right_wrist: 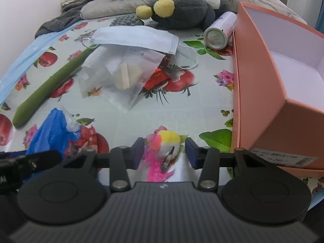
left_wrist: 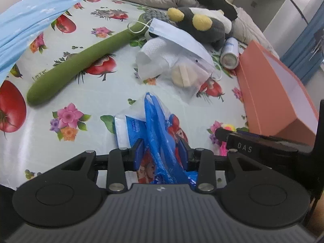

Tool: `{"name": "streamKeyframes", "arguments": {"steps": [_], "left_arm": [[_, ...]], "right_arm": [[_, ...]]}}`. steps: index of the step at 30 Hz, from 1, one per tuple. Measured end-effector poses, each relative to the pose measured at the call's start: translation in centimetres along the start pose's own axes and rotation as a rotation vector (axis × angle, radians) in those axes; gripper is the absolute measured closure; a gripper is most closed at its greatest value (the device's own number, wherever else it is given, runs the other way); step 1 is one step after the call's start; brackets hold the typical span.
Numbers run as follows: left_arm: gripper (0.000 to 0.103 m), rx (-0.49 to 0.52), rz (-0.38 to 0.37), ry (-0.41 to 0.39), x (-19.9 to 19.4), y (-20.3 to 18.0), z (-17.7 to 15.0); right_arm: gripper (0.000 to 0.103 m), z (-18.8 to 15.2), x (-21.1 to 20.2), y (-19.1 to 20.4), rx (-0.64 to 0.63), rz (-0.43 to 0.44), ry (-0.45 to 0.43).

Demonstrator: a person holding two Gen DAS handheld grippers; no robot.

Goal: Organize soft objects
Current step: 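Carry the wipes packet and pink toy with both tools over the orange box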

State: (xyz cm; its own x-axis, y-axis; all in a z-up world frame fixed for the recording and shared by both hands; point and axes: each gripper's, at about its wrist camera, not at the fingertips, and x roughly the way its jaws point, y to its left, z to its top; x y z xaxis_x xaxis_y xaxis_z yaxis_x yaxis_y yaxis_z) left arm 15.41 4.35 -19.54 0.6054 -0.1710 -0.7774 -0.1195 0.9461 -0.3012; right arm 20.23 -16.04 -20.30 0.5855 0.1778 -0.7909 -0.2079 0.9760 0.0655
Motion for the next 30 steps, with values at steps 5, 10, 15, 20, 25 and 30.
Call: {"name": "streamKeyframes", "arguments": {"steps": [5,10,15,20,25,30], "left_arm": [[0.08,0.006,0.013,-0.01,0.1,-0.2,-0.1],[0.096,0.024,0.016,-0.033,-0.7,-0.5,0.0],[0.096,0.036,0.013,-0.075,-2.5,-1.2,0.6],[0.096,0.06,-0.007,-0.123,-5.0,-2.6,1.8],[0.096,0.08,-0.037,-0.175,-7.6,-4.3,3.2],[0.096,0.114,-0.072,-0.231,-10.0,-6.6,4.5]], "right_arm": [[0.07,-0.1,0.5,-0.2,0.007,0.008,0.014],[0.07,0.0,-0.4,-0.3,-0.001,0.009,-0.008],[0.07,0.4,-2.3,-0.2,-0.011,0.023,-0.046],[0.07,1.3,-5.1,-0.2,-0.018,0.04,-0.101],[0.07,2.7,-8.4,-0.4,-0.017,0.061,-0.166],[0.07,4.1,-11.8,-0.8,-0.019,0.072,-0.24]]}}
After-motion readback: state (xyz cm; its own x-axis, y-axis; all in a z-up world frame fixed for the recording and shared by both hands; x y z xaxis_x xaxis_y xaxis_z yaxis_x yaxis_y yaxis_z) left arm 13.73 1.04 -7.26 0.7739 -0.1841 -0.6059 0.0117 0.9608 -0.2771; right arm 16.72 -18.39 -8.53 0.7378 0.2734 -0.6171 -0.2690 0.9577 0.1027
